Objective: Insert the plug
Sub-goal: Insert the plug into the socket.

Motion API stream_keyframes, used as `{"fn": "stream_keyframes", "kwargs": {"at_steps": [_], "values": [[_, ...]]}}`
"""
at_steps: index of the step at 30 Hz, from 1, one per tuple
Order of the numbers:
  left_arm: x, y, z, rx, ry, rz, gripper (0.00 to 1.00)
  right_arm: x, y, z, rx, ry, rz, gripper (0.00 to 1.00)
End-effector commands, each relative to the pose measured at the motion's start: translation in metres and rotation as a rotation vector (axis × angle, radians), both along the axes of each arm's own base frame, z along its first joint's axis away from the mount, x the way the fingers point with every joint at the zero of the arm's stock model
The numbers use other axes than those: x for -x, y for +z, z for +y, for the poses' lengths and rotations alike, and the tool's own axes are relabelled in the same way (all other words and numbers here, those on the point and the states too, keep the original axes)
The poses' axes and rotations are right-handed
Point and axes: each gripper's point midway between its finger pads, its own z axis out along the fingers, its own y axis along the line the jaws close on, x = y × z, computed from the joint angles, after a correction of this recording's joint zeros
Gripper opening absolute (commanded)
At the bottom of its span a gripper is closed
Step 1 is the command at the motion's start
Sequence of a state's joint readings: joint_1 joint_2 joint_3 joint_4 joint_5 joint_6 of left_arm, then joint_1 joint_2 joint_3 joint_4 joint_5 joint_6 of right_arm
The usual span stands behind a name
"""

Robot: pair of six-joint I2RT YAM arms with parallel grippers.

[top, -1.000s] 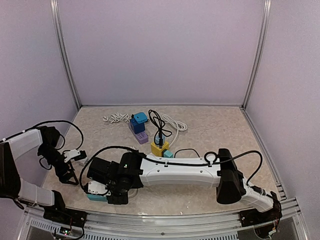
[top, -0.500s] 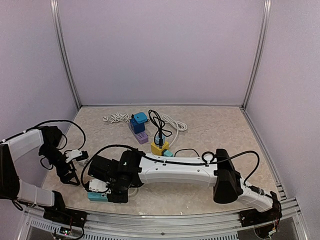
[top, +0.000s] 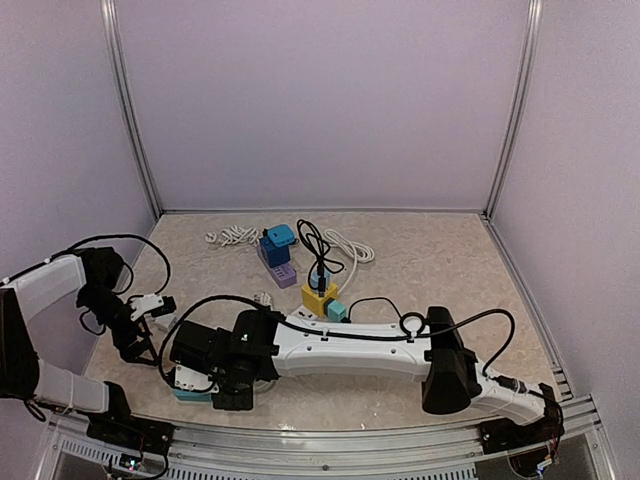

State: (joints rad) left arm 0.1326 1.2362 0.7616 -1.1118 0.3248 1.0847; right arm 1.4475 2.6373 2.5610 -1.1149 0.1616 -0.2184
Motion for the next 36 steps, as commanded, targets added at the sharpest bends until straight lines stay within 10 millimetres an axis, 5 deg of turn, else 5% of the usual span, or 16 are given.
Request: {"fn": "stream_keyframes", "kwargs": {"at_steps": [1, 8, 12, 19, 24, 28, 33, 36], "values": [[-0.003, 0.007, 0.000, -0.005, -0.006, -0.014, 0.99, 0.017, -0.125, -0.176, 0.760, -0.060, 0.092, 0.00], [-0.005, 0.011, -0.001, 0.001, -0.004, -0.019, 0.99, 0.018, -0.071, -0.198, 0.683, -0.154, 0.069, 0.00], [-0.006, 0.013, -0.002, 0.003, -0.006, -0.020, 0.99, 0.025, -0.063, -0.212, 0.703, -0.144, 0.075, 0.00], [-0.007, 0.021, -0.005, 0.021, -0.010, -0.036, 0.99, 0.058, -0.071, -0.215, 0.693, -0.036, 0.219, 0.00], [-0.008, 0.022, -0.006, 0.030, -0.002, -0.034, 0.99, 0.050, -0.101, -0.206, 0.656, 0.016, 0.179, 0.00], [-0.006, 0.023, -0.008, 0.042, -0.008, -0.031, 0.99, 0.046, -0.123, -0.221, 0.641, -0.032, 0.205, 0.00], [-0.011, 0.029, -0.006, 0.030, -0.005, -0.053, 0.99, 0.045, -0.132, -0.235, 0.694, -0.057, 0.185, 0.00], [-0.015, 0.032, -0.007, 0.040, 0.009, -0.059, 0.99, 0.040, -0.126, -0.225, 0.668, -0.058, 0.153, 0.00]]}}
